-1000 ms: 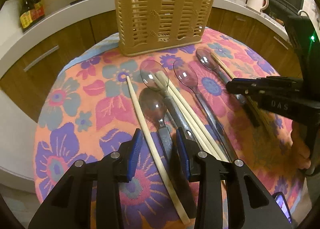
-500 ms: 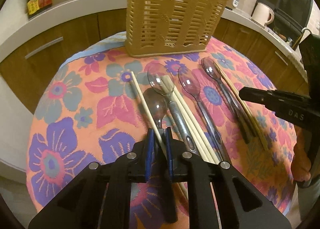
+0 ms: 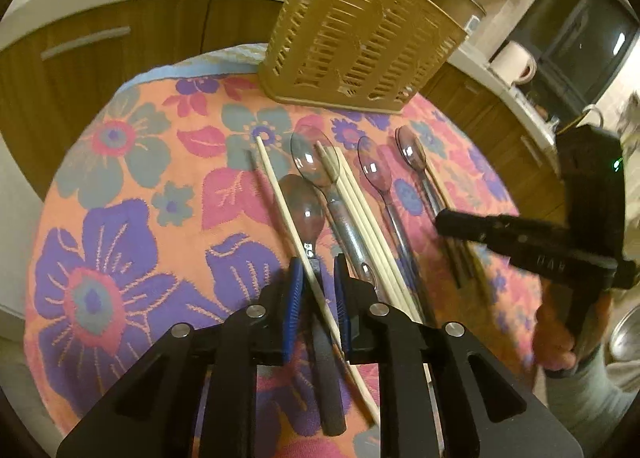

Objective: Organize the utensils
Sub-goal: 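Grasp a chopstick with the left tool while the right grasps a clear spoon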

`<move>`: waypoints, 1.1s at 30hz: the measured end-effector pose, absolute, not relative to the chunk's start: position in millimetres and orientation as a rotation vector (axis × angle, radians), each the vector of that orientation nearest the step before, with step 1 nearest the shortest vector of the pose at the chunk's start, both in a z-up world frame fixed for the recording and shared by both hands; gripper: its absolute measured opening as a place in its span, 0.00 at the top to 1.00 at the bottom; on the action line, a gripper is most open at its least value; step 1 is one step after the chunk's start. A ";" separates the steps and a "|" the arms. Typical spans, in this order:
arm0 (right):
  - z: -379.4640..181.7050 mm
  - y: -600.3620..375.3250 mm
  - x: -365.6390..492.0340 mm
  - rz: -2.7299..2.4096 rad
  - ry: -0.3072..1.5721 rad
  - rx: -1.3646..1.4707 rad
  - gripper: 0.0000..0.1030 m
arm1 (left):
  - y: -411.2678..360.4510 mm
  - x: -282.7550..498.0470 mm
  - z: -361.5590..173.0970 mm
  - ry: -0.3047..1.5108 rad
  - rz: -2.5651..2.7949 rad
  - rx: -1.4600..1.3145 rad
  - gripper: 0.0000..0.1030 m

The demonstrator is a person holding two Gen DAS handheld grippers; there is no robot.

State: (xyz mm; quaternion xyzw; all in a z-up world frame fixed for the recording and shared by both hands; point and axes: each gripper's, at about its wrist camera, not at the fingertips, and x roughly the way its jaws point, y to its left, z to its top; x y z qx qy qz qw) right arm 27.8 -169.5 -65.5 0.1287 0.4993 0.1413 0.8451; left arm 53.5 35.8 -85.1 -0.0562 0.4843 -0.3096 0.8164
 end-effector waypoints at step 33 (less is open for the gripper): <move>-73.8 -143.2 60.9 0.144 1.179 0.062 0.89 | 4.4 72.8 -76.3 1.090 -0.526 0.304 0.75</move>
